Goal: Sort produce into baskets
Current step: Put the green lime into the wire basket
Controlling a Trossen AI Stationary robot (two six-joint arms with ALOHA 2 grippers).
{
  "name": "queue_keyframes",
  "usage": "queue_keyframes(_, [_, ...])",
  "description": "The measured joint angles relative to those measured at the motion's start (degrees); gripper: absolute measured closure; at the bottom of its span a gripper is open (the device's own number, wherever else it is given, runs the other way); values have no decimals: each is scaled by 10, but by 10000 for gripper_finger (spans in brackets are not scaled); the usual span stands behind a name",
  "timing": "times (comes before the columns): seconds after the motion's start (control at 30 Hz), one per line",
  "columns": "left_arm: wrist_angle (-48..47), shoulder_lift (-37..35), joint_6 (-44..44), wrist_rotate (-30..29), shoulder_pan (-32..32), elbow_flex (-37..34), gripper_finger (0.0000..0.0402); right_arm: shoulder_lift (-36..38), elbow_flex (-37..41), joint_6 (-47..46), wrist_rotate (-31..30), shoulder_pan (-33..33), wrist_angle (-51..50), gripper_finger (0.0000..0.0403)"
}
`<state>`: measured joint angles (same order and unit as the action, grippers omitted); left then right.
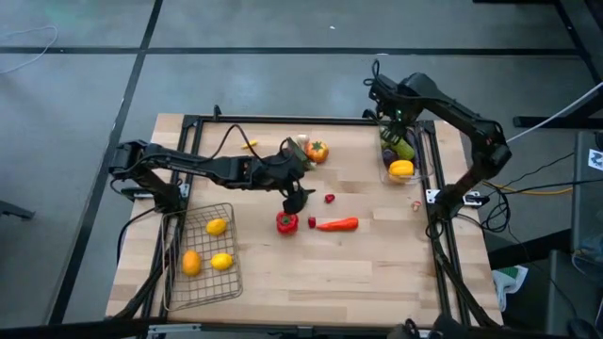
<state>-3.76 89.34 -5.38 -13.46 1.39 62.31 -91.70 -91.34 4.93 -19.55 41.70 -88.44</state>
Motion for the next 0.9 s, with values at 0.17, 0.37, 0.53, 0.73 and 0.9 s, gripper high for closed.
queue_keyframes(0.17, [-2,33,60,22,5,44,89,15,0,-1,27,-46,2,248])
queue_keyframes(0.37, [-91,78,137,42,24,131,90,16,0,-1,52,-93,5,248])
queue_keyframes(0.53, [-225,112,165,44,48,188,91,16,0,-1,53,-130,6,248])
queue_keyframes(0.73, [-318,140,220,78,69,192,91,16,0,-1,53,-164,5,248])
queue_keyframes(0.9, [-352,175,296,84,73,192,91,16,0,-1,53,-185,9,248])
